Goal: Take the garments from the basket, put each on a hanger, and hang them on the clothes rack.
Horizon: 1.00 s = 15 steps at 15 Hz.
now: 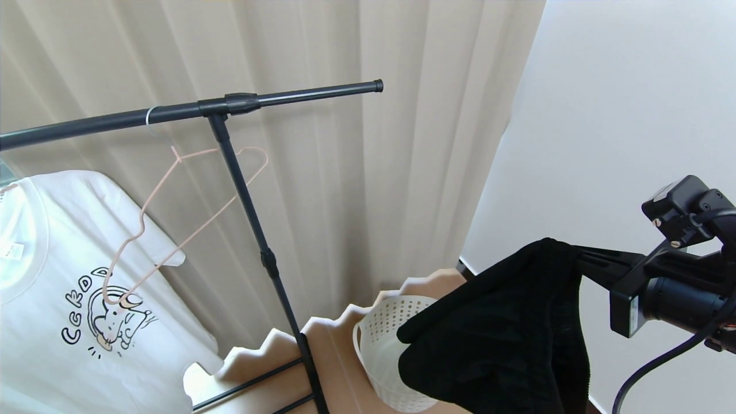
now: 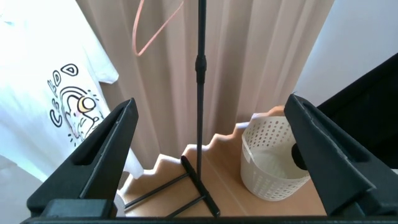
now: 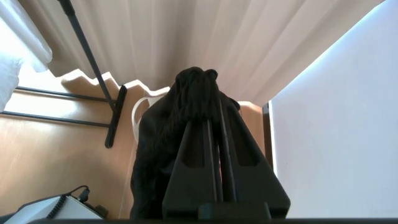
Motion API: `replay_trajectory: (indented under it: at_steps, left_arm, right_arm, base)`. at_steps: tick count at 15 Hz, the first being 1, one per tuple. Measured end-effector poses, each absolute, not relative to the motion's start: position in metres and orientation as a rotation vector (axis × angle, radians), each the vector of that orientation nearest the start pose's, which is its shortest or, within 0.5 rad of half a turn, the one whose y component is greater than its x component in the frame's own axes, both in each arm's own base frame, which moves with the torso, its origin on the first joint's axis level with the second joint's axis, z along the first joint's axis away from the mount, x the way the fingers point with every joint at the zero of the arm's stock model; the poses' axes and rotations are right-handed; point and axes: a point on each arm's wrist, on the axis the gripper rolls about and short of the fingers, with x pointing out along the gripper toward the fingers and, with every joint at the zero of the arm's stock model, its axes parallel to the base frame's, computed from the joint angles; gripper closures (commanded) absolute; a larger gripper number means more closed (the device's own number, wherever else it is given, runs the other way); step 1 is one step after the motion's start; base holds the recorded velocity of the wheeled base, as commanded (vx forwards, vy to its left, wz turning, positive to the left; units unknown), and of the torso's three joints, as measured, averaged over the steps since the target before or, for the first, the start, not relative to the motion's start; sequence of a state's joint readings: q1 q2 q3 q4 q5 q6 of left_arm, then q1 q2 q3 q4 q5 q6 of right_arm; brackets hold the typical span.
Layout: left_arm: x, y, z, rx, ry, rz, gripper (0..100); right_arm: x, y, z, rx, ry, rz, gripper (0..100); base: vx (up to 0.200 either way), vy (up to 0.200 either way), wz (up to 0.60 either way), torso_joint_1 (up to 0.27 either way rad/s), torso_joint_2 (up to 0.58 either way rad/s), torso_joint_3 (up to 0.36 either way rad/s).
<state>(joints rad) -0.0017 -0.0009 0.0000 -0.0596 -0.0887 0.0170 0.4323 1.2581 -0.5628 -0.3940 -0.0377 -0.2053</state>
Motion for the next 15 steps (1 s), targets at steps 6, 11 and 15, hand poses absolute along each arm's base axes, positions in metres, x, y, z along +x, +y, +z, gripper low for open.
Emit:
replay_trajectory:
  at_steps: [6,11,15]
  left_arm:
    - [-0.0231,-0.0019,0.0816,0.02,-0.061,-0.089,0]
    - [-0.0231,-0.0019,0.0816,0.019,-0.062,-0.089,0]
    - [-0.0231,-0.0019,0.0816,0.017,-0.061,-0.088,0]
  right_arm:
    - [0.1707,0.078,0.1998,-0.273,0.259,0.422,100]
    - [0.1701,0.0777,0.1984,-0.291,0.259,0.424,100]
    - [0.1678,0.0768,0.196,-0.337,0.246,0.432,100]
  base:
    - [0.0,0.0,0.0,0.167,-0.36,-0.198]
    - [0.0,0.0,0.0,0.138,-0.3,-0.164]
    - [0.0,0.0,0.0,0.0,0.0,0.0]
